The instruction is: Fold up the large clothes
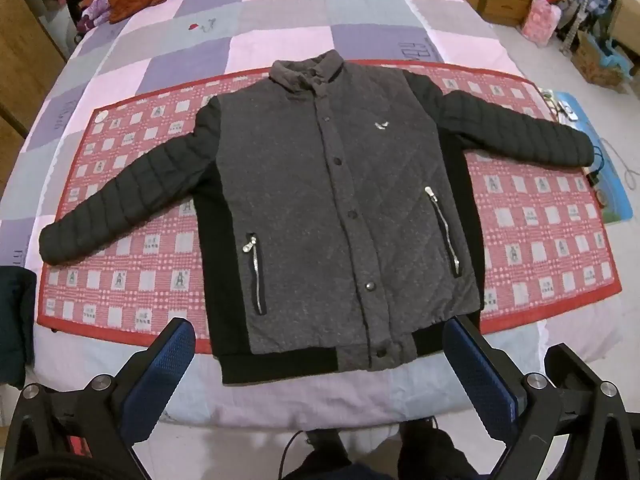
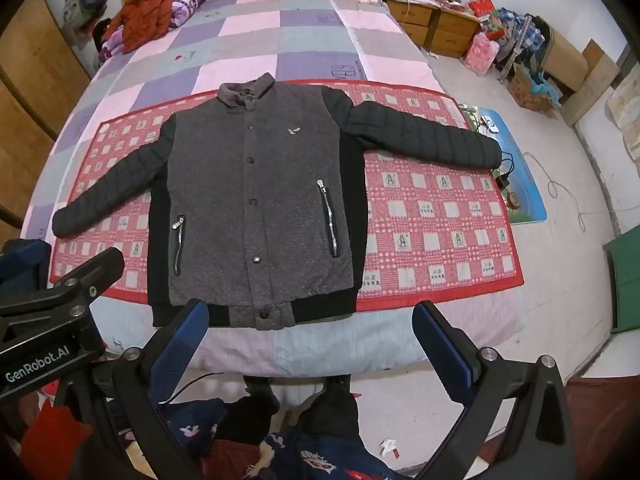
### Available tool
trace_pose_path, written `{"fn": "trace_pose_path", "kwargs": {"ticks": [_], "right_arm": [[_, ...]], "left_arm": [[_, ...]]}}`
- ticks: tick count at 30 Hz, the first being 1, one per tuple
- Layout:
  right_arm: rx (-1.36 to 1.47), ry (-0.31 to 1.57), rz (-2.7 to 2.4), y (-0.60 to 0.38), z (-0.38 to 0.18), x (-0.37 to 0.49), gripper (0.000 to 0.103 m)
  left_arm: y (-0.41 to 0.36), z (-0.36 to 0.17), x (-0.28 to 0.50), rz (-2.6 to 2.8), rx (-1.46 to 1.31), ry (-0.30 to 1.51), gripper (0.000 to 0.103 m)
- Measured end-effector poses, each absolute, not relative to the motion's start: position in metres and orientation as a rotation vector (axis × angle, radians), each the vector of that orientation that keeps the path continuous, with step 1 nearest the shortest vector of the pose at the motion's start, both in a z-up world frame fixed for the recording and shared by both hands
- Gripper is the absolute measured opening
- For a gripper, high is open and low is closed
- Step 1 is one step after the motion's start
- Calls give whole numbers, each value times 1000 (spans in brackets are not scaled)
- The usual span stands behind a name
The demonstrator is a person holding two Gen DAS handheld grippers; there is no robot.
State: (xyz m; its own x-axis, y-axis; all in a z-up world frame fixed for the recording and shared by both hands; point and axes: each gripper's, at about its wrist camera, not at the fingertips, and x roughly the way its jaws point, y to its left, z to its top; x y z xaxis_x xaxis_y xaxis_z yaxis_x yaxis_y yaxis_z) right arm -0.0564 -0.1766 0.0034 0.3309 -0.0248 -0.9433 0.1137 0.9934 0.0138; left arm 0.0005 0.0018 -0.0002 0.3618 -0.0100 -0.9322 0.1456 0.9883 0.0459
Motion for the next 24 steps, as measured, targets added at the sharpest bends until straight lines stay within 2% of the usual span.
{"fn": "trace_pose_path", "kwargs": {"ticks": [17,24], "right_arm": [[83,1221,-89,-160,4,-54,103],[86,1202,-99,-145,10,-56,103]], "left_arm": [[2,-2,5,-100,129,1192,102],[33,-2,11,-118,112,1175,102]]}}
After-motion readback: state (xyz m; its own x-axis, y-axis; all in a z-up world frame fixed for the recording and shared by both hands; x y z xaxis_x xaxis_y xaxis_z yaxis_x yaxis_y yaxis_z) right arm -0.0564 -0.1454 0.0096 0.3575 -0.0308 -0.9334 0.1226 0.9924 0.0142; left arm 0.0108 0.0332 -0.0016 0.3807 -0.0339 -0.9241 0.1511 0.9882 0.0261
